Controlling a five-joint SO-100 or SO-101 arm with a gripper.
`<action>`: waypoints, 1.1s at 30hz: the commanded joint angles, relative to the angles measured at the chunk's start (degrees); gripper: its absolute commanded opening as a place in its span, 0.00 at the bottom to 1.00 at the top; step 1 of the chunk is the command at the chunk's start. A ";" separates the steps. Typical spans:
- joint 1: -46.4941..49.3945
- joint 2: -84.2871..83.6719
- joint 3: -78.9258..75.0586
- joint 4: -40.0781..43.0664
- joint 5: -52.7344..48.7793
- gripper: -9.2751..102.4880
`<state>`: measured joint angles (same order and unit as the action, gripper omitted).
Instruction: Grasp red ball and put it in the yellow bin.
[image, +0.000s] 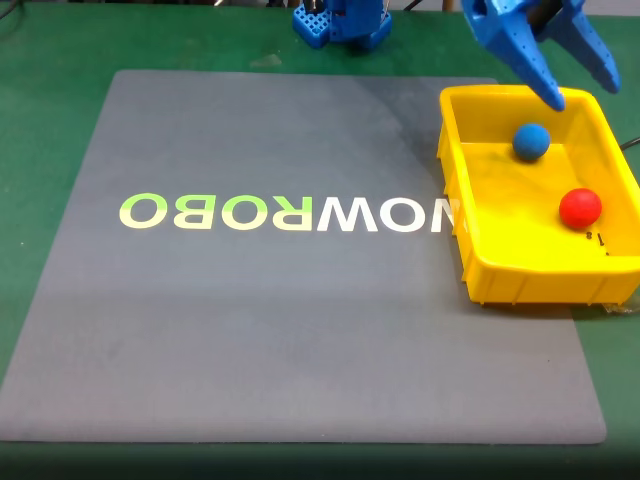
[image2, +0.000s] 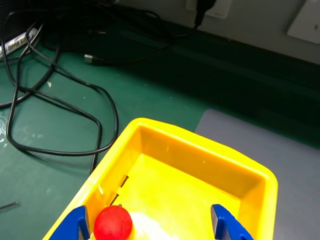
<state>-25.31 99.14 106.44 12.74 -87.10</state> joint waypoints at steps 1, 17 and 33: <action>1.14 8.70 3.25 -0.97 -0.09 0.33; 14.59 58.45 34.63 17.40 -6.33 0.17; 28.83 83.50 44.03 36.91 -4.75 0.08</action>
<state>1.85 180.97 150.29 49.57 -92.55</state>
